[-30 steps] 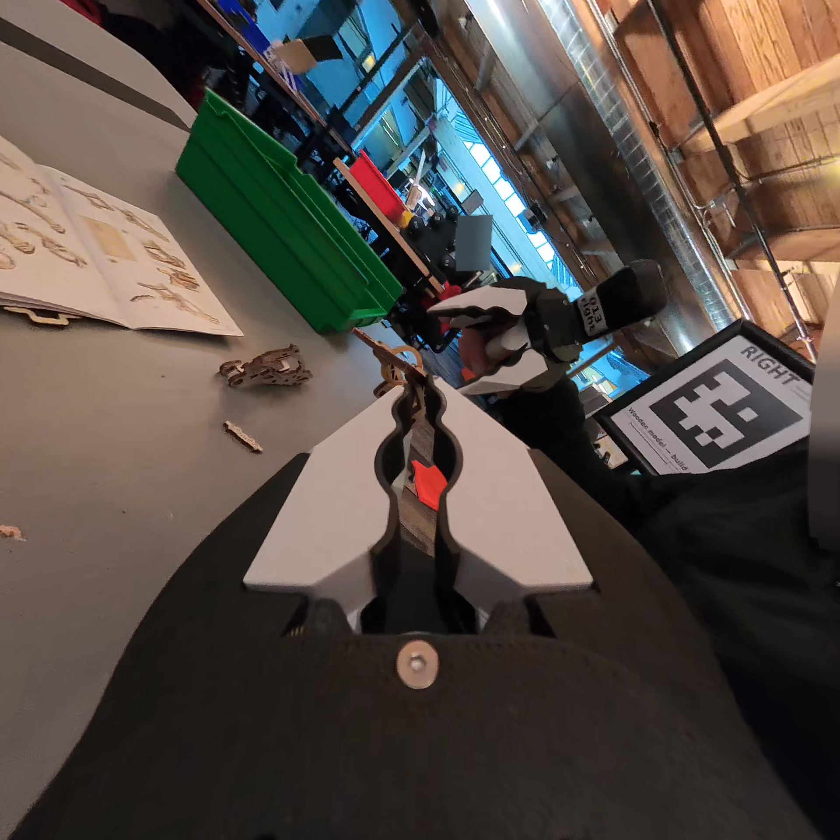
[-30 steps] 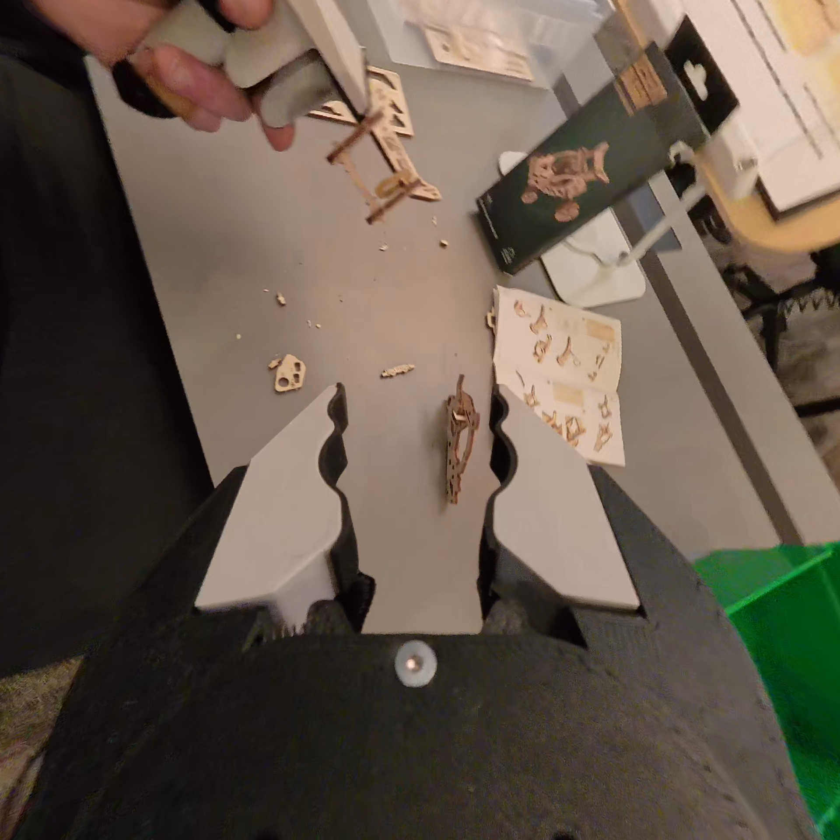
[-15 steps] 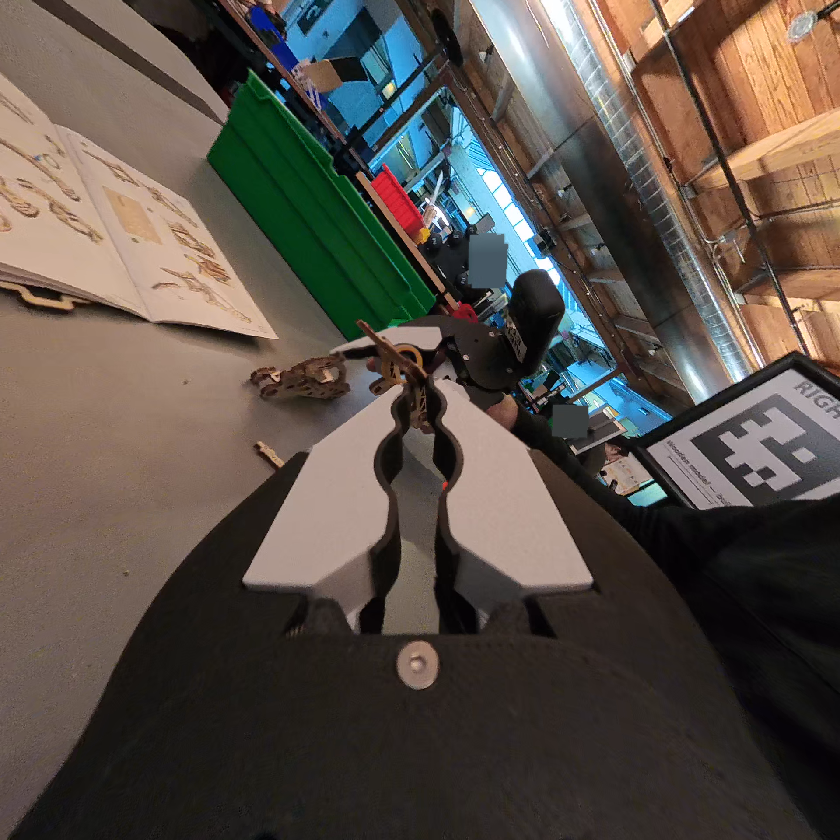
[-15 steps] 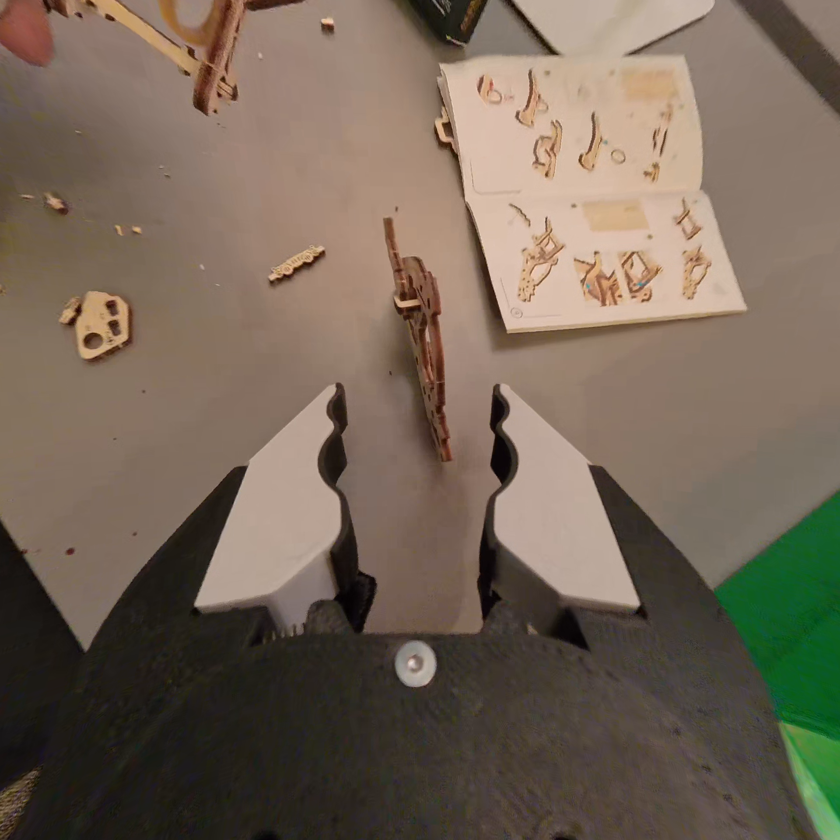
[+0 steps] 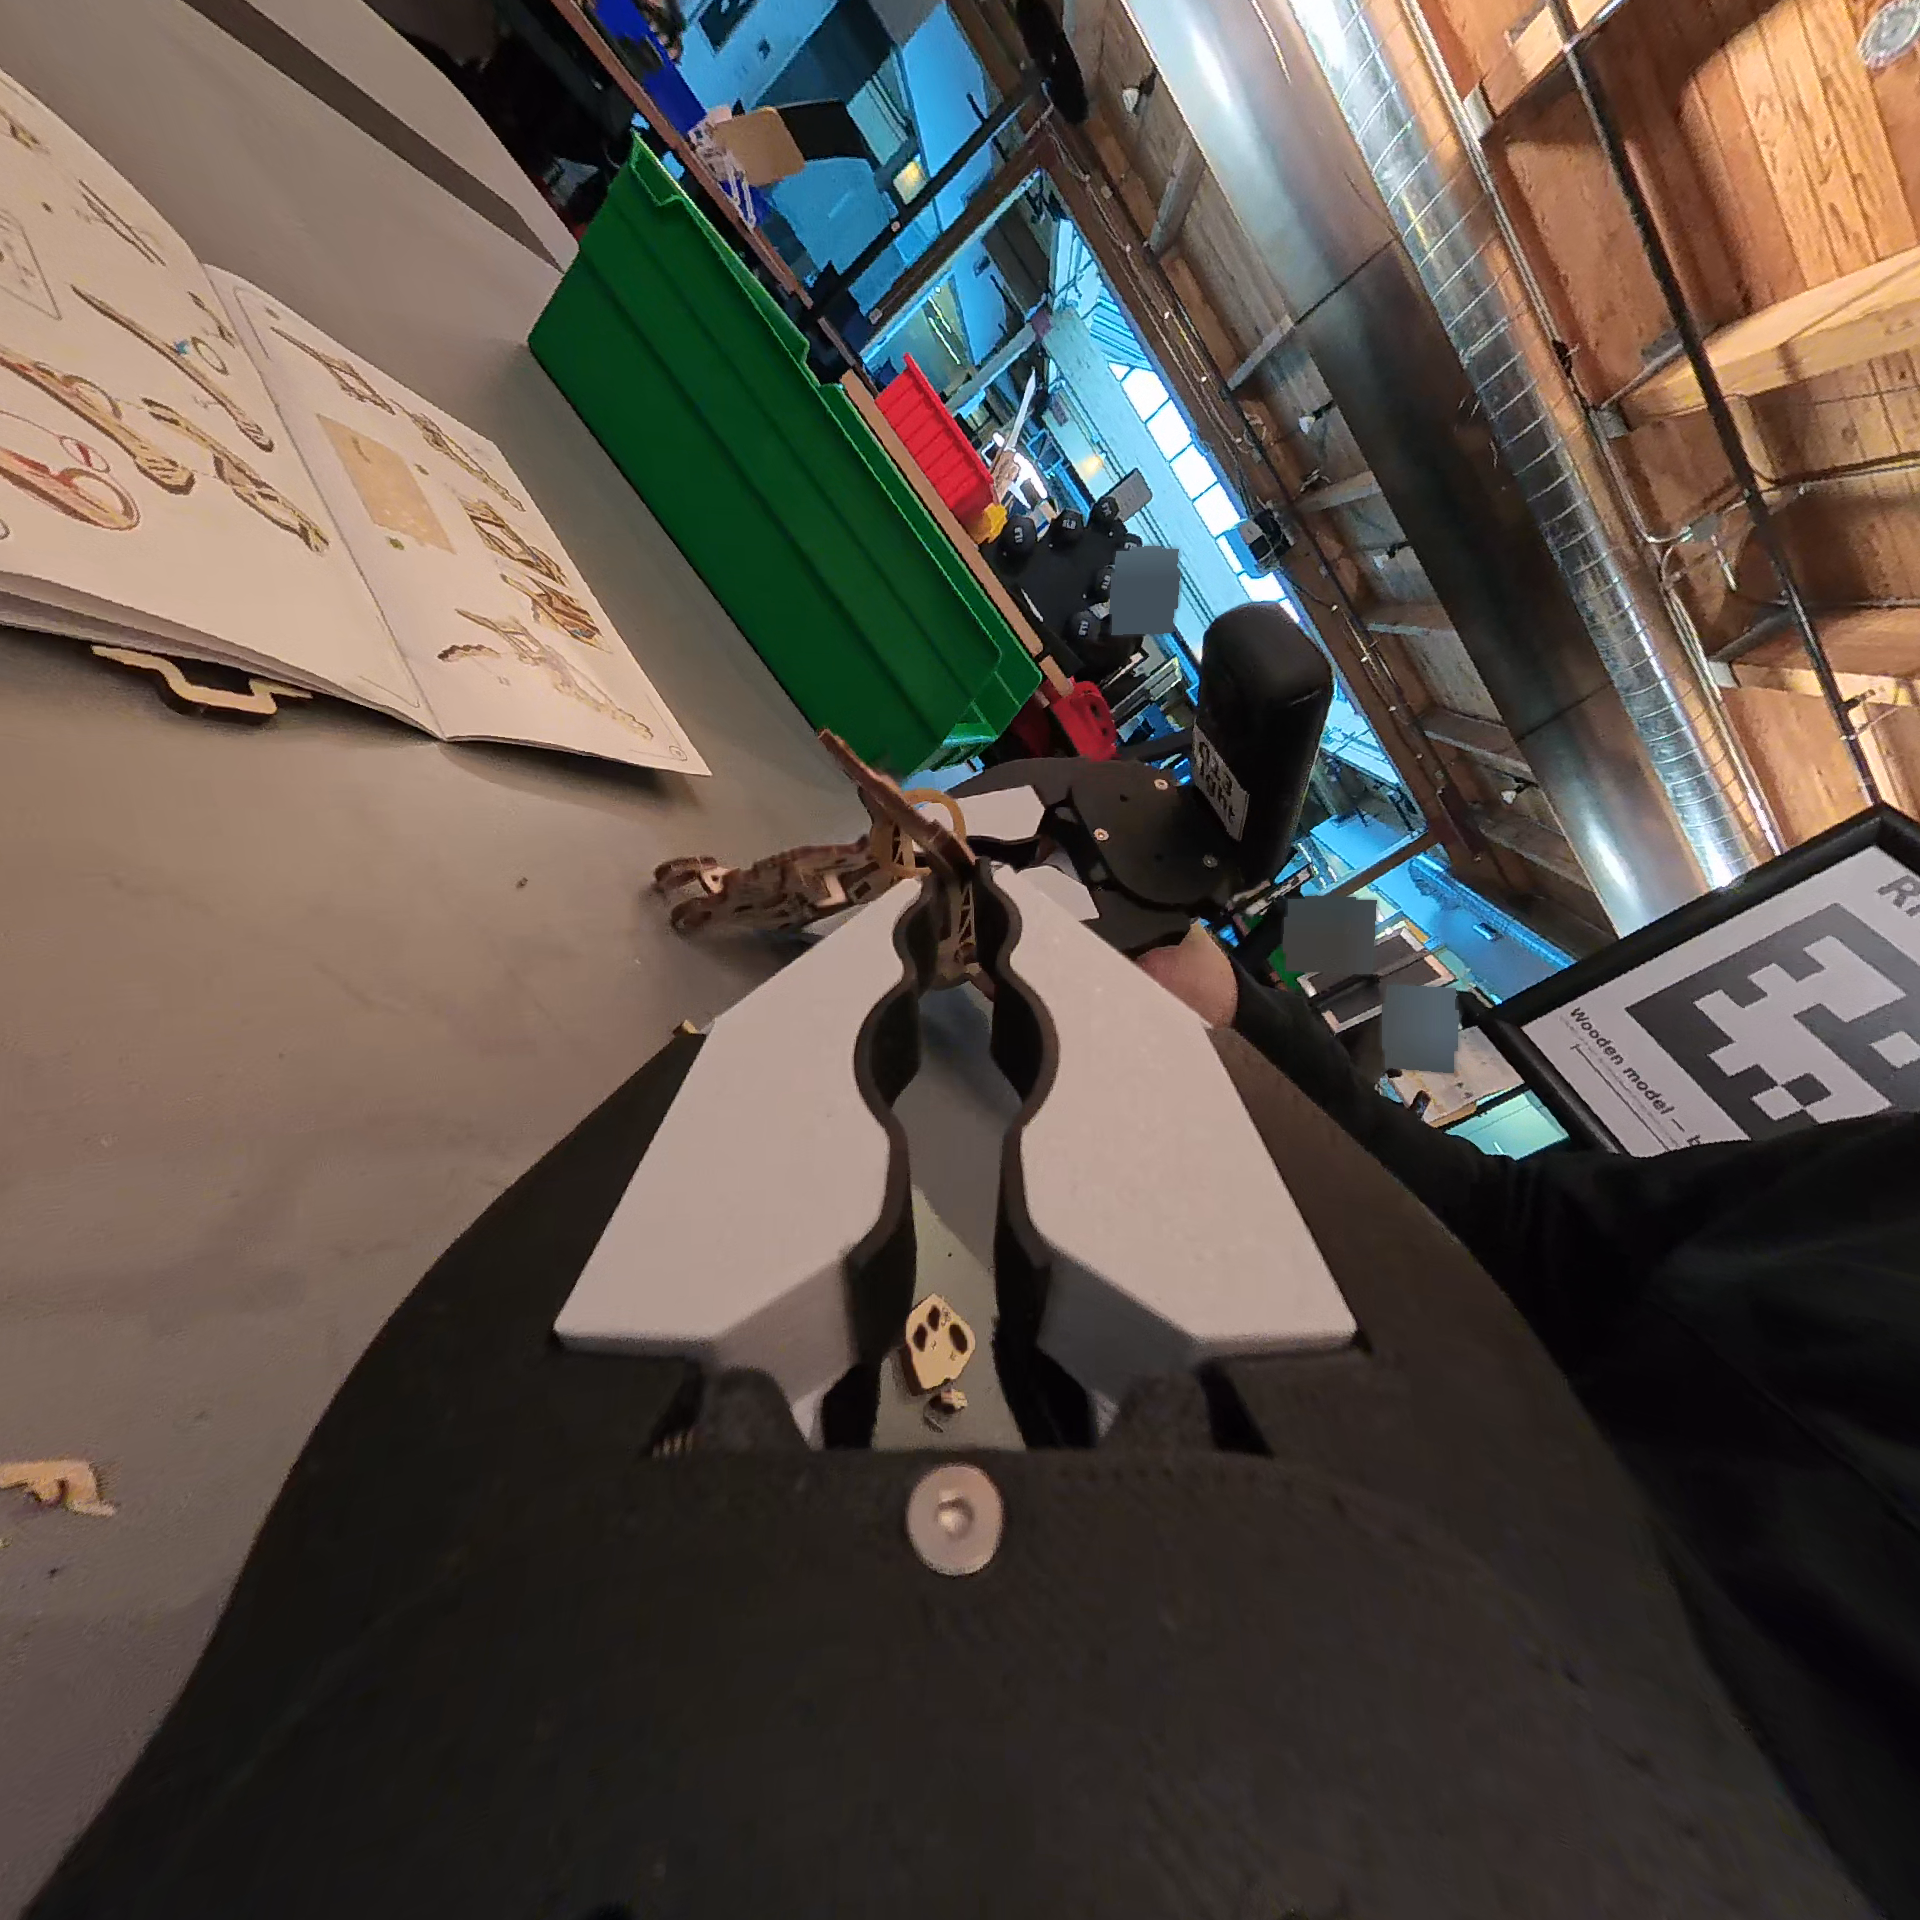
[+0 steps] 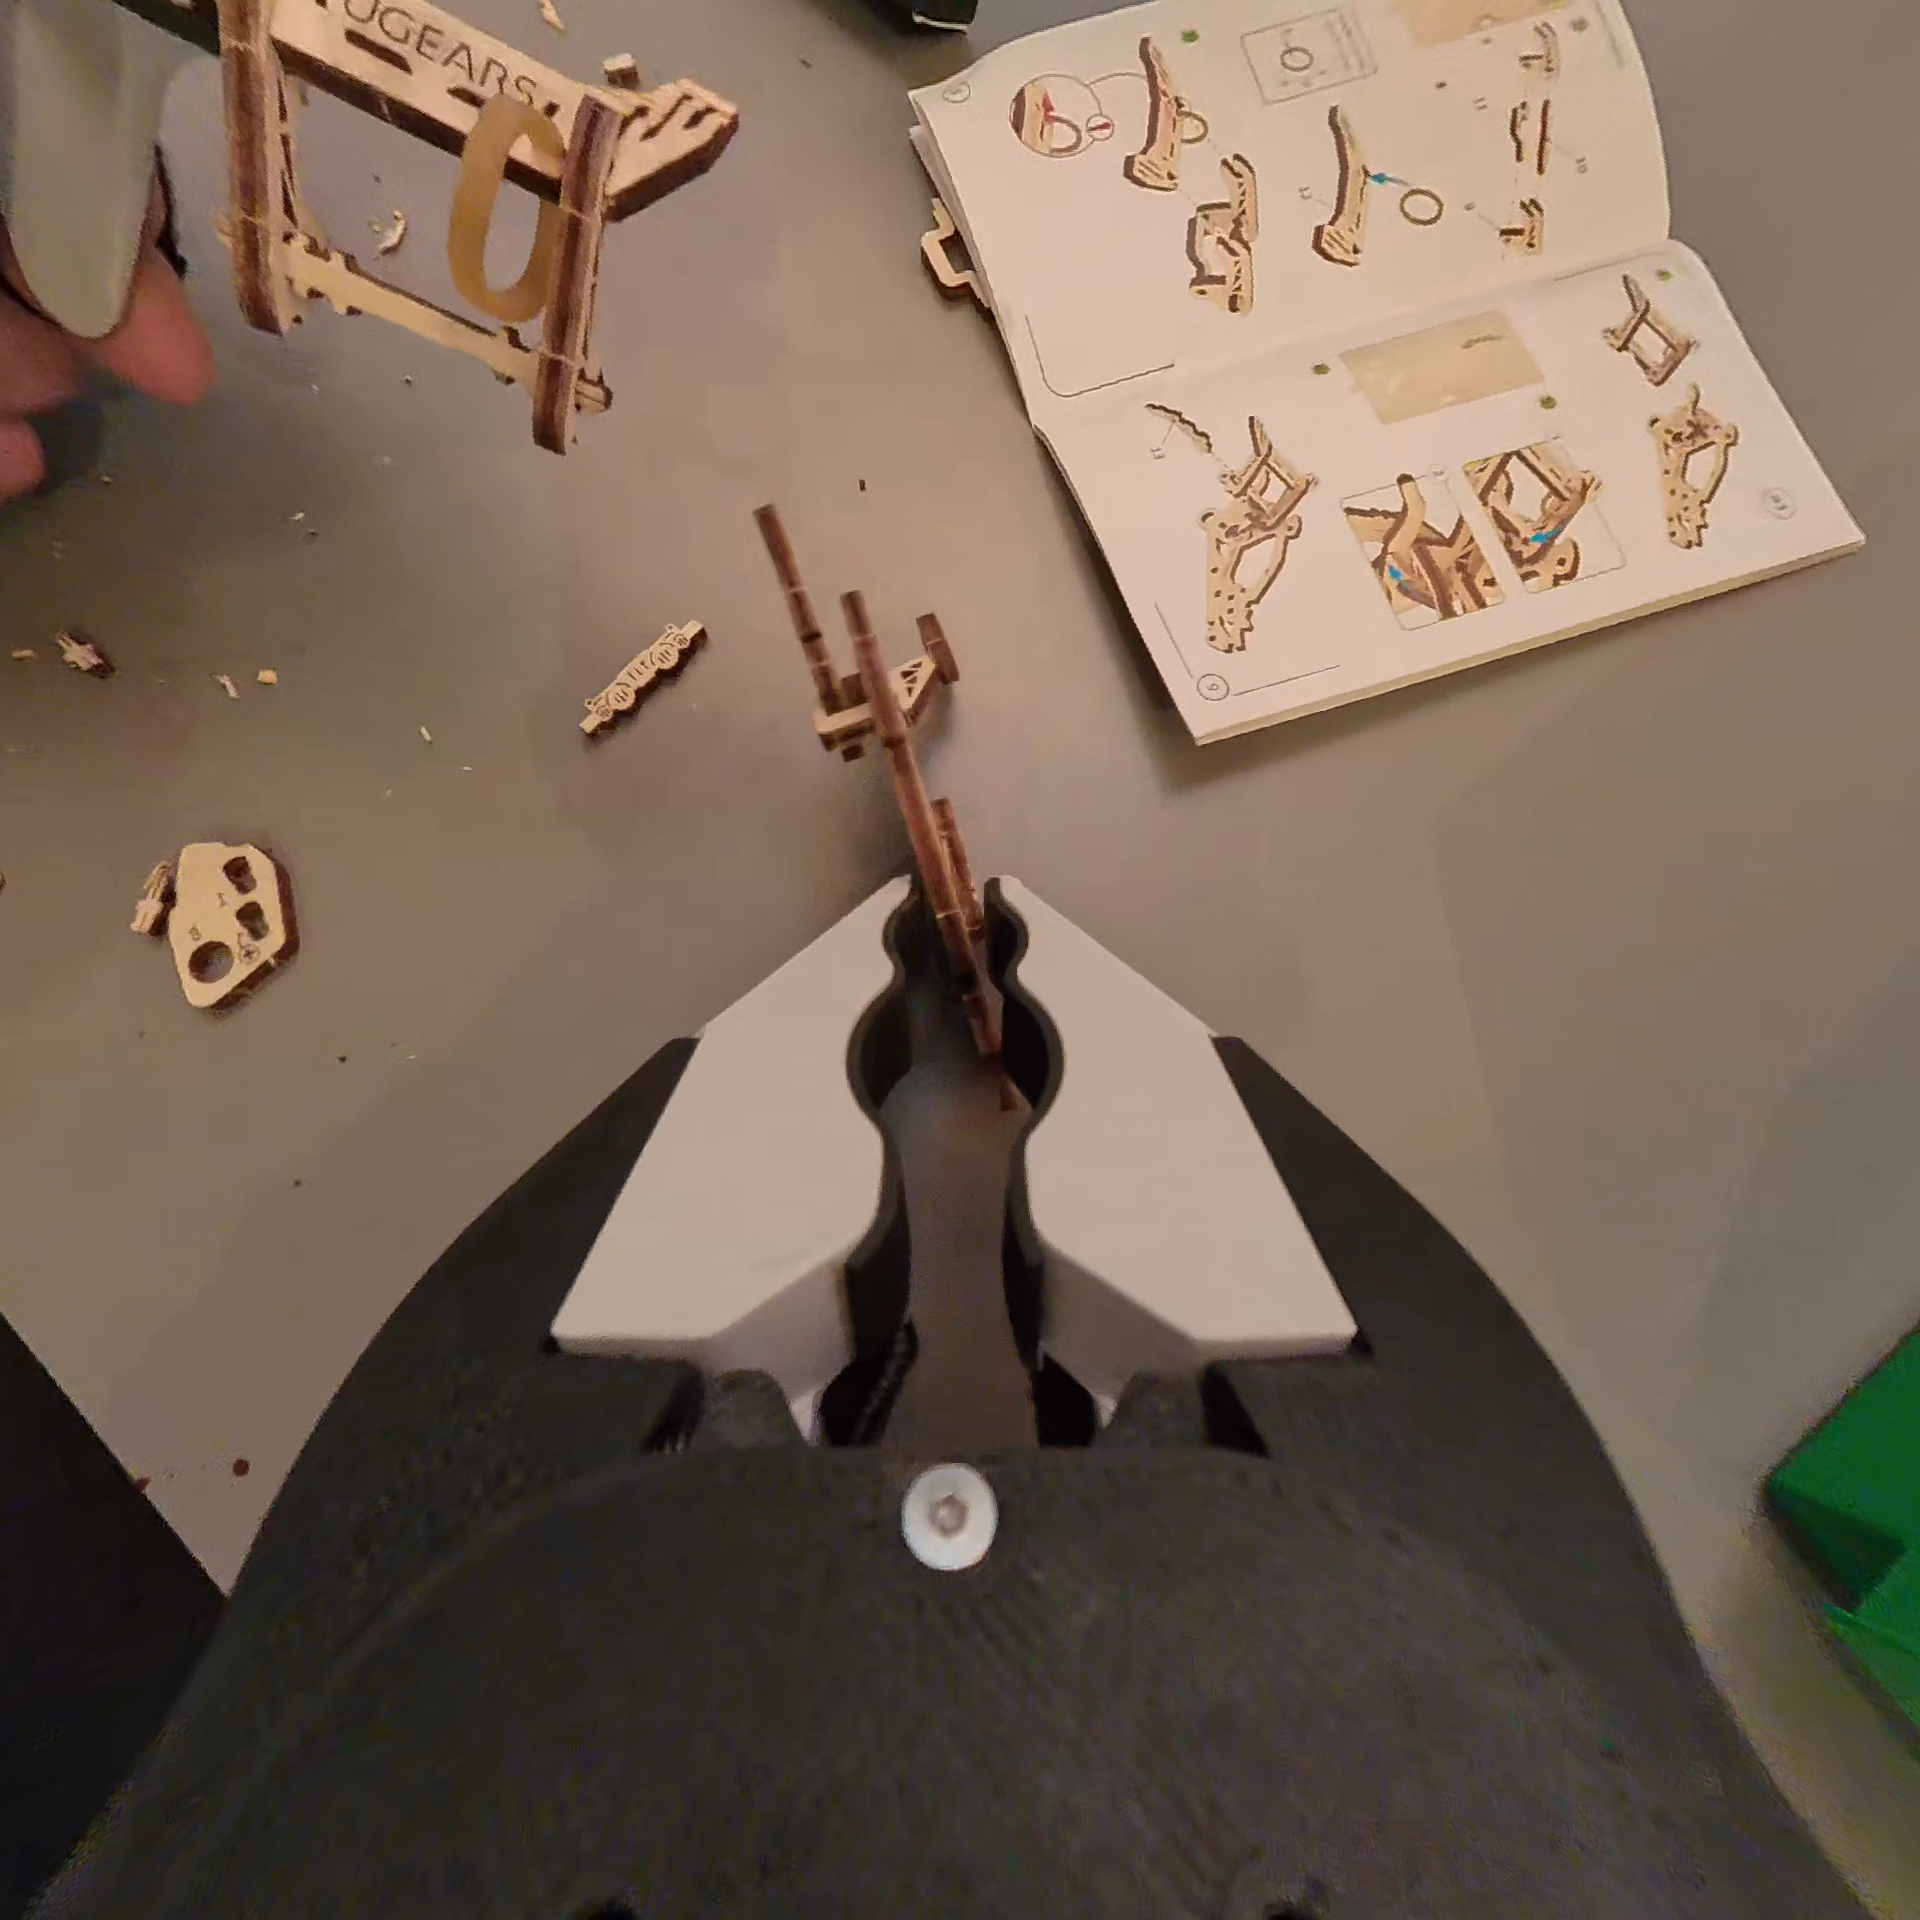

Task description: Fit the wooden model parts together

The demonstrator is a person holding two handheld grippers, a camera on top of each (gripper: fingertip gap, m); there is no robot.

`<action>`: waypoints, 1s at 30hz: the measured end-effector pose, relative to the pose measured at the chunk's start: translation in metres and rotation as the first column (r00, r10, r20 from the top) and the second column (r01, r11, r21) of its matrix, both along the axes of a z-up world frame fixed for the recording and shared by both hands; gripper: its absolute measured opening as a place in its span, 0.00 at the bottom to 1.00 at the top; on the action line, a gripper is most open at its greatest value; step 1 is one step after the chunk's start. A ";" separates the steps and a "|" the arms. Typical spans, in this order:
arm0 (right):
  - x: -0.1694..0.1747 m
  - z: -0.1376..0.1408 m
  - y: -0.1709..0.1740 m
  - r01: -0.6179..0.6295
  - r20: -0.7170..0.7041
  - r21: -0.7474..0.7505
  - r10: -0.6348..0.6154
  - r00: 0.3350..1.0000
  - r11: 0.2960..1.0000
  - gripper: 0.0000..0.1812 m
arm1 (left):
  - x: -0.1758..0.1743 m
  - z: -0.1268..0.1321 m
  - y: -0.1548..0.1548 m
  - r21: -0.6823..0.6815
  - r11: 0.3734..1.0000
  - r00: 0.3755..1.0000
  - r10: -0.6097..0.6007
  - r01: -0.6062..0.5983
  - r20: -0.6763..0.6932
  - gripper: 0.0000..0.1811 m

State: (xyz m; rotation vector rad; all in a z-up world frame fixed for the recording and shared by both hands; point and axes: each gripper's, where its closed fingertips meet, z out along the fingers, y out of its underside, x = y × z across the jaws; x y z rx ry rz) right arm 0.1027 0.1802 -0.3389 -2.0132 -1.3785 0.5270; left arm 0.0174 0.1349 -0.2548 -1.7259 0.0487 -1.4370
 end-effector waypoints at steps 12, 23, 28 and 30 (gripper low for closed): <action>-0.024 0.002 -0.003 0.096 -0.108 -0.183 -0.117 0.987 0.978 0.03 | -0.001 -0.004 0.007 0.017 1.000 0.998 0.024 -0.023 -0.063 0.02; -0.026 0.003 -0.002 0.091 -0.112 -0.161 -0.110 0.988 0.983 0.06 | 0.009 -0.006 0.012 -0.058 0.997 0.998 0.059 -0.057 0.027 0.02; -0.027 0.004 0.000 0.094 -0.146 -0.202 -0.125 0.981 0.975 0.08 | 0.012 -0.009 0.019 -0.088 0.993 0.996 0.082 -0.078 0.042 0.02; -0.027 0.005 0.002 0.101 -0.156 -0.212 -0.136 0.978 0.972 0.09 | 0.015 -0.010 0.022 -0.092 0.992 0.995 0.095 -0.091 0.041 0.02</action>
